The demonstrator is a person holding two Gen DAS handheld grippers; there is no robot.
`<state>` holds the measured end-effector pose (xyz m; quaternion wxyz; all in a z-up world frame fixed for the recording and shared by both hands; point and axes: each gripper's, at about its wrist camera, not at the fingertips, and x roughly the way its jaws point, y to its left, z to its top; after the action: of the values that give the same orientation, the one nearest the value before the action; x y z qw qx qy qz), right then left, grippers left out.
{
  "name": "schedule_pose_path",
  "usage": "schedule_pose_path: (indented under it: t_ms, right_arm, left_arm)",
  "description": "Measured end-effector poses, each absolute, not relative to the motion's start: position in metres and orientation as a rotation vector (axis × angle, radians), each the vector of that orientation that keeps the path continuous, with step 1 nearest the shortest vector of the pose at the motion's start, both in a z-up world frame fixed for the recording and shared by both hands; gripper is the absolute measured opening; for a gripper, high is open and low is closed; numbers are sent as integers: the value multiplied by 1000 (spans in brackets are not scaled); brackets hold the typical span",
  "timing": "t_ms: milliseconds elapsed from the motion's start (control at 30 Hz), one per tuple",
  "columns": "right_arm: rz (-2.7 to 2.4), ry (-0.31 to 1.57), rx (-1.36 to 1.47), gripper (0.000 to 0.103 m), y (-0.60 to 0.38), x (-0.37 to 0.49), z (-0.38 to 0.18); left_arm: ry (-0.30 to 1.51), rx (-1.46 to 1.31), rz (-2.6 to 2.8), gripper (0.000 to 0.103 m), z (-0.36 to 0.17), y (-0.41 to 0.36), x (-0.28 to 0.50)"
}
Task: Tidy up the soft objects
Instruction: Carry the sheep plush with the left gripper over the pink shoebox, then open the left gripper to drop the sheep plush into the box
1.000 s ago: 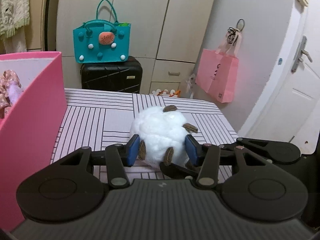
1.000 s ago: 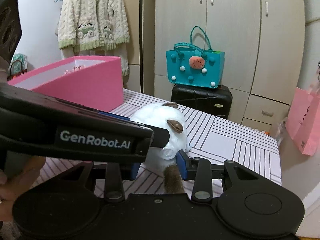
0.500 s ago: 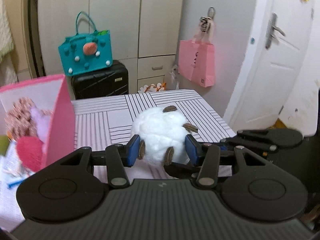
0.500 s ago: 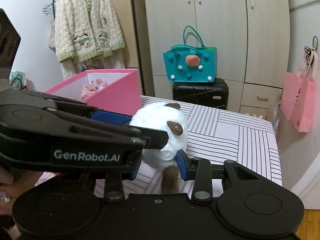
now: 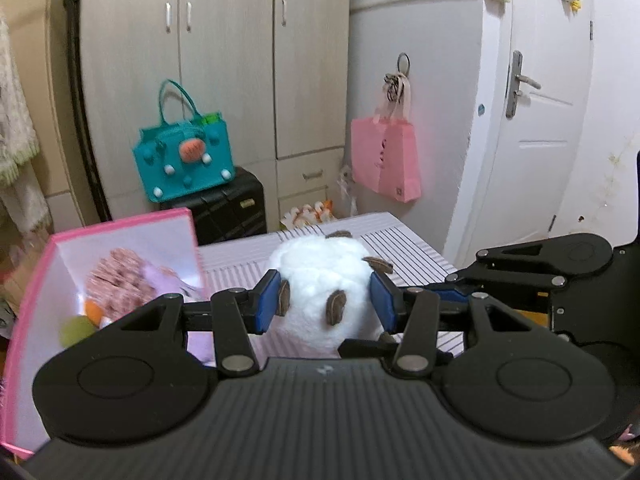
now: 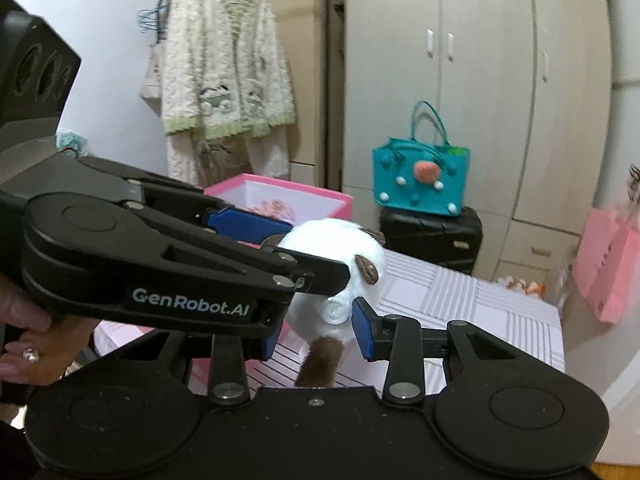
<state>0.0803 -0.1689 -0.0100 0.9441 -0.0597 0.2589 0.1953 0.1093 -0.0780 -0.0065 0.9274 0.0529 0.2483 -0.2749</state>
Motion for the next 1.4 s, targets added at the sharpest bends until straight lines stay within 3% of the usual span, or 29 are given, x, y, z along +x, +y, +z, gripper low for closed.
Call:
schedule_pose_path:
  t_ms: [633,800,1100,1400]
  right_arm:
    - [670,571,-76,41,-76,141,12]
    - [746,652,-51,41,-53,167,-8]
    - [774,844,-17,41,-34,201,-45]
    - [648,791,-139,41,-44,181,-35]
  left_arm:
    - [482,1,-381,48,41,35,132]
    - [520,1,-313,48,28,58,142]
    - [762,-42,-297,47,-21,95,191]
    - [786,-24,-304,50,-36,90,190]
